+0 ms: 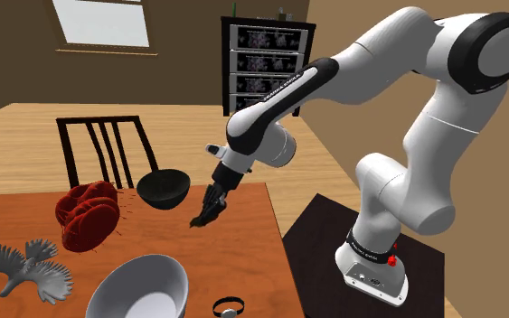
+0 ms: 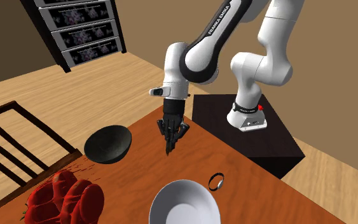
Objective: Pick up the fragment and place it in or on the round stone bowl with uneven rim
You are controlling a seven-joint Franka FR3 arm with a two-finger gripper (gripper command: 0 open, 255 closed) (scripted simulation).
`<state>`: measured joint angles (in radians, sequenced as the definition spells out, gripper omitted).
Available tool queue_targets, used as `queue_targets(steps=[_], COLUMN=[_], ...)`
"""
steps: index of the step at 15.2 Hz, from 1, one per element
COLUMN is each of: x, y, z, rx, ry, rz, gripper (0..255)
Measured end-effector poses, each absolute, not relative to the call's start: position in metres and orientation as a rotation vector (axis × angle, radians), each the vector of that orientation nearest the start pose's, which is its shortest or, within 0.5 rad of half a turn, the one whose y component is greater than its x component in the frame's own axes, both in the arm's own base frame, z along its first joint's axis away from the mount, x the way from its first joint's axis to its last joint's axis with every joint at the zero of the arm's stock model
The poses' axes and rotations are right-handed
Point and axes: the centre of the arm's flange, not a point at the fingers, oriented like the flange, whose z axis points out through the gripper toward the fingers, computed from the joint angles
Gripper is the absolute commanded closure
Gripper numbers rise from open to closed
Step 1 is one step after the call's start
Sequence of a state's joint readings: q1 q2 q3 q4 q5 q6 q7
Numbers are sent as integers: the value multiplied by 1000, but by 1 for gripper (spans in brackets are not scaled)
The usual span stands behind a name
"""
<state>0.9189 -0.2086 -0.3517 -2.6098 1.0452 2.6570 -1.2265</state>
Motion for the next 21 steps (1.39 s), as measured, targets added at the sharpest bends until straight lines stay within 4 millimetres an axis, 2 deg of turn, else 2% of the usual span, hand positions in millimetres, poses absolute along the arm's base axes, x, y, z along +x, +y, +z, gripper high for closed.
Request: queue_targets(steps=[10,11,13,21], x=[380,386,404,509], y=[218,216,212,198], z=[384,385,388,390], rx=[-2297,-2297,-2297,-2298], ry=[-1102,-1101,-1100,-1100], rz=[-503,-503,-502,-503], gripper=[255,255,255,255])
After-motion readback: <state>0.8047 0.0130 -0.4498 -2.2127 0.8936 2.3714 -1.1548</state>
